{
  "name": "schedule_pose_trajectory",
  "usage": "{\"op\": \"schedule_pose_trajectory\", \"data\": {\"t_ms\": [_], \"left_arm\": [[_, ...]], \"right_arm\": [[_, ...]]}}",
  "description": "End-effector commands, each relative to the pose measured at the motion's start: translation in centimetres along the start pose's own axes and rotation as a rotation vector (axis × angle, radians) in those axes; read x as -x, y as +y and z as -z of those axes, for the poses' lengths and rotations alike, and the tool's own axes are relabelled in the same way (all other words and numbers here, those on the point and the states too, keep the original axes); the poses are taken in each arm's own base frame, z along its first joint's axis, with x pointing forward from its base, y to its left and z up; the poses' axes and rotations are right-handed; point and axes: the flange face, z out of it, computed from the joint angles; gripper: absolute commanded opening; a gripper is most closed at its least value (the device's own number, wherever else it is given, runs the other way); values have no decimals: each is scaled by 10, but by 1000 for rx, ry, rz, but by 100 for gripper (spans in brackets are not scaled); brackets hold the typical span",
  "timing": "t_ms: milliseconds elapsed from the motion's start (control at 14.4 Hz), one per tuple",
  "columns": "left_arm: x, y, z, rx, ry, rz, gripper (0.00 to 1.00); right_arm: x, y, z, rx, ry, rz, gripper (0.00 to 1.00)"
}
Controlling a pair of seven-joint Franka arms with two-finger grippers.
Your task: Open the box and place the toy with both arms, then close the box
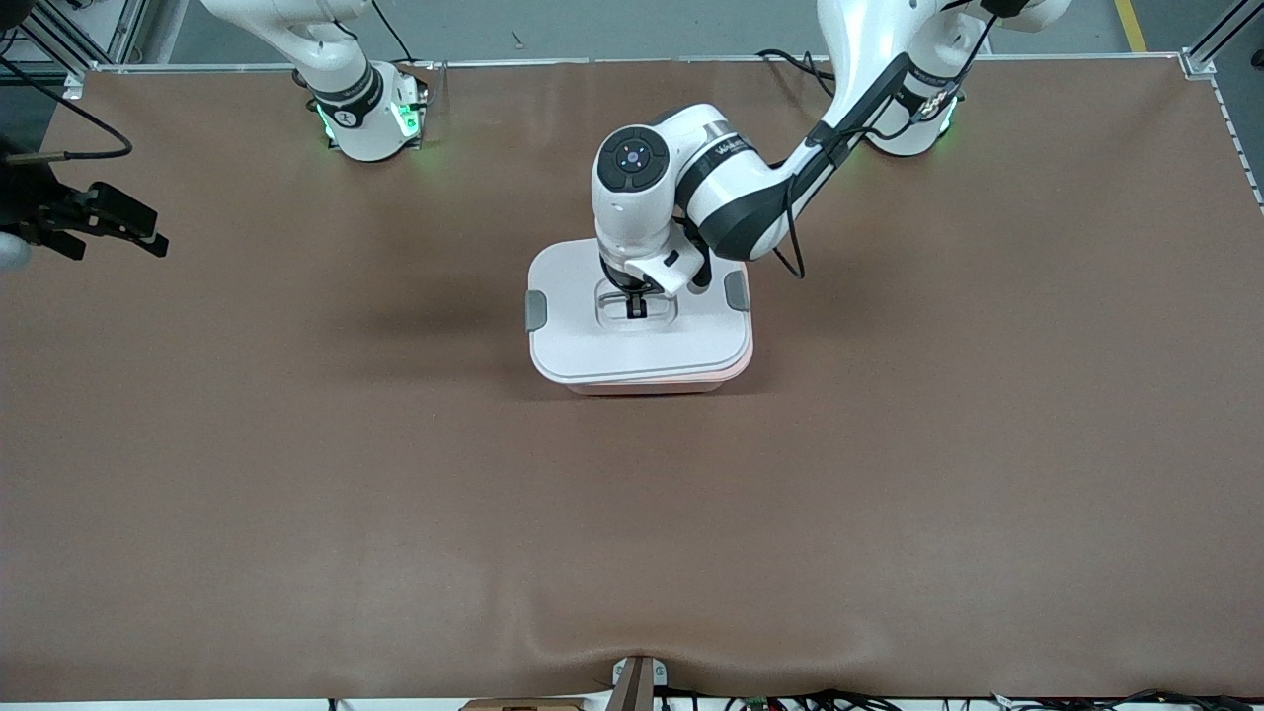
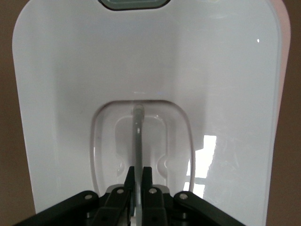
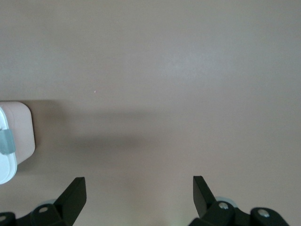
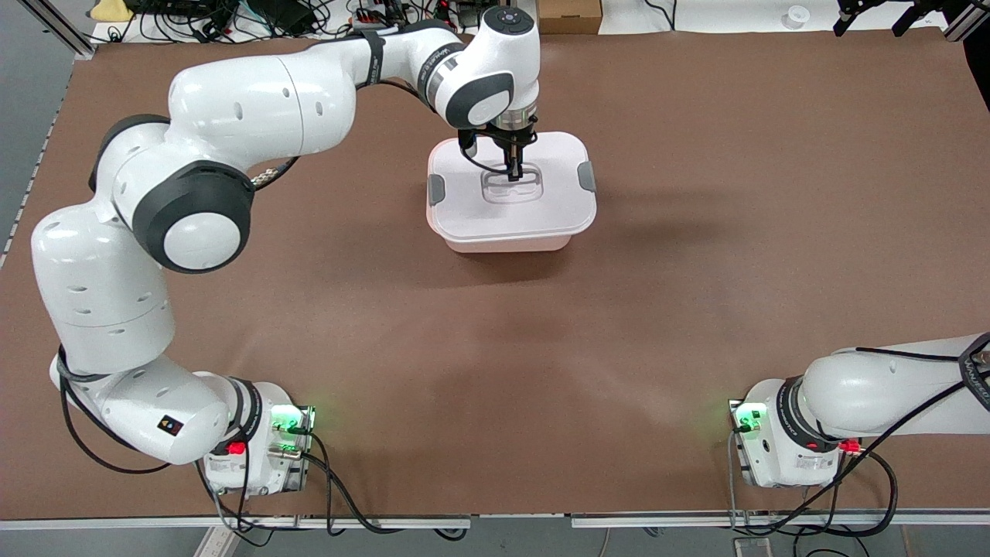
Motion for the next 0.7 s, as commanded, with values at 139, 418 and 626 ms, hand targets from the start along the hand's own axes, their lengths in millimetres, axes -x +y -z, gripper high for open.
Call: {"op": "schedule_pose_trajectory", "data": {"t_ms": [139, 418, 626], "left_arm": [[-8, -1, 5, 13, 29, -55, 0], [-9, 1, 7, 16, 28, -55, 0], [-9, 4, 10, 20, 21, -50, 0]], "right_arm": [[3, 2, 7, -9, 19, -15, 100], [-10, 3, 18, -3, 26, -9, 100], [-9, 1, 14, -4, 0, -13, 100]]}}
